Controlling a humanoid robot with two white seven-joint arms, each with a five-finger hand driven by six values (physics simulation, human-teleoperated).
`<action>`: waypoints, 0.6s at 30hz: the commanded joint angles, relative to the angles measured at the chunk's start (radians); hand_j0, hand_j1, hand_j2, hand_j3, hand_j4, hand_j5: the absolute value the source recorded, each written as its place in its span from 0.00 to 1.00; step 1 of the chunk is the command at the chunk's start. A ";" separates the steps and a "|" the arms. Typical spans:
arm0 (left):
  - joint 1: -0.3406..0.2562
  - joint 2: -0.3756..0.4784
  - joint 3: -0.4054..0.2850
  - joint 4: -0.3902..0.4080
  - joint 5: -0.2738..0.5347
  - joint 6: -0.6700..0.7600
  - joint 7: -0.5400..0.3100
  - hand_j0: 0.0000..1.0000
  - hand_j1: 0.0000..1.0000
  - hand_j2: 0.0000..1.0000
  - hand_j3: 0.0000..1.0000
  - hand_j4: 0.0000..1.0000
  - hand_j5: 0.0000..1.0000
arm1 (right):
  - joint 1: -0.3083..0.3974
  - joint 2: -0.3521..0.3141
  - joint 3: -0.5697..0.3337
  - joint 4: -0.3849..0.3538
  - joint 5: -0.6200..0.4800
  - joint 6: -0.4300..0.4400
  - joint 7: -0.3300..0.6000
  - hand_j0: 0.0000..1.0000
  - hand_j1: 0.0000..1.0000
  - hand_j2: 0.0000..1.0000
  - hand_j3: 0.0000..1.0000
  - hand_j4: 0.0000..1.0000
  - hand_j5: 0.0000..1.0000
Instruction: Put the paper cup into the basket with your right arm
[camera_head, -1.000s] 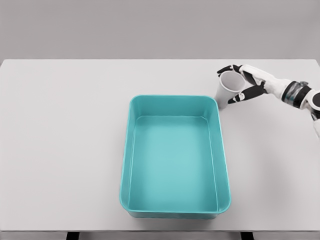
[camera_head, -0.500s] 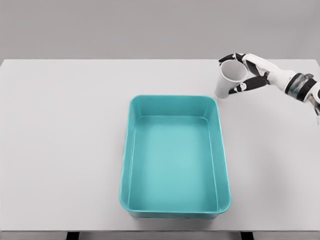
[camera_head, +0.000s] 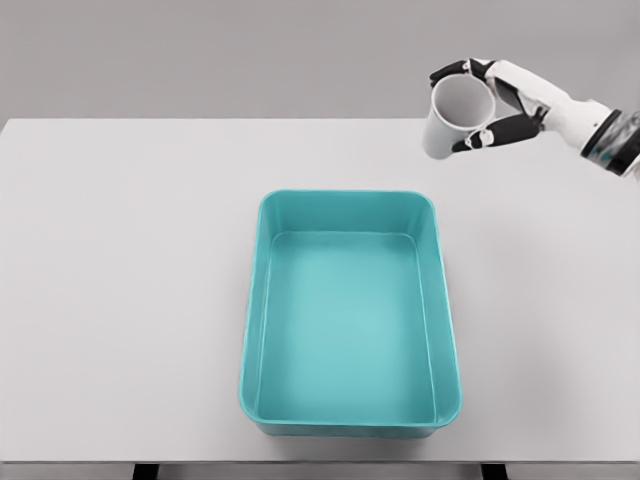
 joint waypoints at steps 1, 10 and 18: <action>0.002 0.000 0.000 0.000 0.000 0.000 0.000 1.00 1.00 1.00 1.00 1.00 1.00 | 0.002 -0.010 -0.025 -0.045 -0.007 0.003 0.000 0.76 0.76 0.76 0.76 0.76 0.76; 0.002 0.000 0.000 0.000 0.000 0.000 0.000 1.00 1.00 1.00 1.00 1.00 1.00 | 0.051 -0.022 -0.016 -0.257 -0.004 0.001 0.000 0.76 0.76 0.76 0.76 0.76 0.76; 0.002 0.000 0.000 0.000 0.000 0.000 0.000 1.00 1.00 1.00 1.00 1.00 1.00 | 0.095 -0.054 -0.003 -0.380 -0.001 -0.002 0.000 0.76 0.76 0.76 0.76 0.76 0.76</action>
